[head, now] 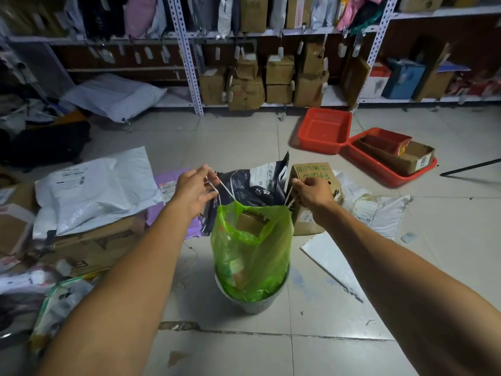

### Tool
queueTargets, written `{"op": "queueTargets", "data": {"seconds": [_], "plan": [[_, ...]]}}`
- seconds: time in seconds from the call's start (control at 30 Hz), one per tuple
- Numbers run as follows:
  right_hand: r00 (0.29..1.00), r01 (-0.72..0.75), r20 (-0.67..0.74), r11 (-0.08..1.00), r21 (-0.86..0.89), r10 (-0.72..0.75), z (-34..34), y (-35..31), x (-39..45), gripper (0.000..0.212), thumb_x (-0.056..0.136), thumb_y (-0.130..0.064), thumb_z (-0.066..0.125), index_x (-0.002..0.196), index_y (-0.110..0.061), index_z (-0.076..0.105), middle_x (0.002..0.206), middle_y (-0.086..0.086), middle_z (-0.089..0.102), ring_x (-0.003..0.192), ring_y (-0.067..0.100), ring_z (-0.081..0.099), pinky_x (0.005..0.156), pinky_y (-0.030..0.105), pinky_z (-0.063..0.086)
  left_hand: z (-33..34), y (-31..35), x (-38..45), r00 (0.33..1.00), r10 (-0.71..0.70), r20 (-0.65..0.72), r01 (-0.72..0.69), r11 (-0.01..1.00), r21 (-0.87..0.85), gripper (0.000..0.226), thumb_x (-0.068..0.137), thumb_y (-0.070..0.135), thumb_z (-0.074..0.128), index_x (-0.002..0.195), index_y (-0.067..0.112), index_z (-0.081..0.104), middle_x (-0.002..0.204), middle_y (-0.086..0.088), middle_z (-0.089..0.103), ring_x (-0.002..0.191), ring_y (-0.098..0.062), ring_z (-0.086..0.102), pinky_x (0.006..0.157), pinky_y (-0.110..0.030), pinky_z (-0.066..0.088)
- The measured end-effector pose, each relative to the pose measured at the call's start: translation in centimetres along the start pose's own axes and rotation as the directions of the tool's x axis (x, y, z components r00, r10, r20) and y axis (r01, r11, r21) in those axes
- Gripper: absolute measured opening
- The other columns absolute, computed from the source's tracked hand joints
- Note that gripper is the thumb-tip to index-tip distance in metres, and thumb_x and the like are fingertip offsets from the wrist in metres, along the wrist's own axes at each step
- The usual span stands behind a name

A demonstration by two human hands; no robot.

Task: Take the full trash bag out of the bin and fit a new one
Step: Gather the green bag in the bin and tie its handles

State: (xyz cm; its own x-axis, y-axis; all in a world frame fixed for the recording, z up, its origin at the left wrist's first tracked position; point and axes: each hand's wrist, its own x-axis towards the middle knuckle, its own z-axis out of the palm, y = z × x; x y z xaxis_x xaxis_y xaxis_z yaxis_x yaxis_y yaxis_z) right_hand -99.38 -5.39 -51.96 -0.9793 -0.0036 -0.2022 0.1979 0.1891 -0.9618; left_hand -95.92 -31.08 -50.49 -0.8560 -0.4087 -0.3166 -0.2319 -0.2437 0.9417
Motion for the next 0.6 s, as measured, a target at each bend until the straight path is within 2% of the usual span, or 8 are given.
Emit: {"op": "queueTargets", "data": {"seconds": [0.17,0.23,0.27,0.33,0.4,0.47,0.53,0.6], "plan": [[0.999,0.035,0.019,0.998,0.05,-0.036,0.3,-0.6,0.2,0.029,0.094,-0.006,0.058,0.066,-0.007,0.06,0.052,0.0,0.053,0.045,0.009,0.043,0.039,0.018,0.035,0.2,0.5,-0.5,0.998,-0.05,0.026,0.05,0.999,0.01,0.034,0.1,0.025,0.047,0.069,0.013,0.054,0.058,-0.002,0.057,0.066,-0.017,0.056,0.07,-0.035,0.048],[0.996,0.084,-0.005,0.995,0.057,-0.084,0.1,-2.1,-0.4,0.016,0.089,0.0,0.063,0.075,-0.007,0.066,0.053,-0.002,0.055,0.044,0.007,0.045,0.039,0.016,0.035,0.7,1.1,-1.4,0.997,-0.069,0.042,0.068,0.998,0.015,0.033,0.1,0.026,0.048,0.07,0.014,0.053,0.061,-0.003,0.056,0.066,-0.017,0.055,0.068,-0.033,0.047],[0.995,0.096,-0.002,0.995,0.038,-0.096,0.0,-2.8,-0.7,0.007,0.087,-0.002,0.066,0.087,-0.008,0.068,0.063,0.0,0.06,0.05,0.007,0.05,0.04,0.013,0.037,0.9,1.4,-1.8,0.996,-0.076,0.051,0.075,0.997,0.014,0.031,0.099,0.027,0.05,0.071,0.014,0.054,0.065,-0.003,0.056,0.068,-0.017,0.055,0.07,-0.034,0.047],[0.996,0.088,0.024,0.996,-0.022,-0.087,-0.1,-3.1,-1.2,0.021,0.087,-0.005,0.068,0.107,-0.012,0.067,0.089,0.005,0.067,0.07,0.01,0.061,0.049,0.01,0.045,1.1,1.6,-2.4,0.993,-0.092,0.079,0.09,0.996,0.029,0.029,0.098,0.031,0.052,0.074,0.015,0.055,0.075,-0.003,0.056,0.079,-0.018,0.058,0.083,-0.04,0.048],[0.996,0.049,0.073,0.999,0.01,-0.049,-0.2,-2.6,-1.6,0.034,0.088,0.004,0.061,0.119,-0.012,0.062,0.104,0.01,0.066,0.089,0.02,0.067,0.065,0.023,0.056,1.0,1.5,-2.9,0.986,-0.113,0.126,0.104,0.992,0.072,0.027,0.096,0.035,0.054,0.077,0.016,0.056,0.088,-0.003,0.061,0.1,-0.022,0.057,0.098,-0.05,0.041],[0.993,0.049,0.111,0.998,-0.033,-0.045,-0.3,-2.2,-2.1,0.044,0.086,0.014,0.054,0.124,-0.007,0.059,0.1,0.01,0.064,0.088,0.023,0.067,0.074,0.037,0.06,0.9,1.4,-3.3,0.971,-0.129,0.201,0.104,0.986,0.13,0.019,0.095,0.034,0.055,0.085,0.018,0.06,0.1,-0.003,0.067,0.116,-0.025,0.053,0.109,-0.056,0.03],[0.984,0.158,0.121,0.963,-0.217,-0.135,-0.5,-2.4,-2.3,0.043,0.085,0.013,0.053,0.122,-0.005,0.062,0.1,0.01,0.066,0.085,0.022,0.066,0.079,0.042,0.06,0.9,1.2,-3.4,0.955,-0.103,0.278,0.056,0.983,0.174,0.013,0.094,0.024,0.057,0.104,0.021,0.066,0.106,0.0,0.07,0.124,-0.026,0.052,0.113,-0.057,0.026],[0.964,0.266,0.102,0.887,-0.377,-0.246,-0.6,-3.0,-2.4,0.032,0.084,0.003,0.058,0.11,-0.011,0.069,0.103,0.009,0.071,0.092,0.025,0.067,0.079,0.039,0.058,1.3,1.2,-3.8,0.947,-0.068,0.314,-0.011,0.97,0.243,0.038,0.093,0.01,0.058,0.128,0.026,0.059,0.115,0.002,0.067,0.121,-0.022,0.054,0.106,-0.048,0.033]]}}
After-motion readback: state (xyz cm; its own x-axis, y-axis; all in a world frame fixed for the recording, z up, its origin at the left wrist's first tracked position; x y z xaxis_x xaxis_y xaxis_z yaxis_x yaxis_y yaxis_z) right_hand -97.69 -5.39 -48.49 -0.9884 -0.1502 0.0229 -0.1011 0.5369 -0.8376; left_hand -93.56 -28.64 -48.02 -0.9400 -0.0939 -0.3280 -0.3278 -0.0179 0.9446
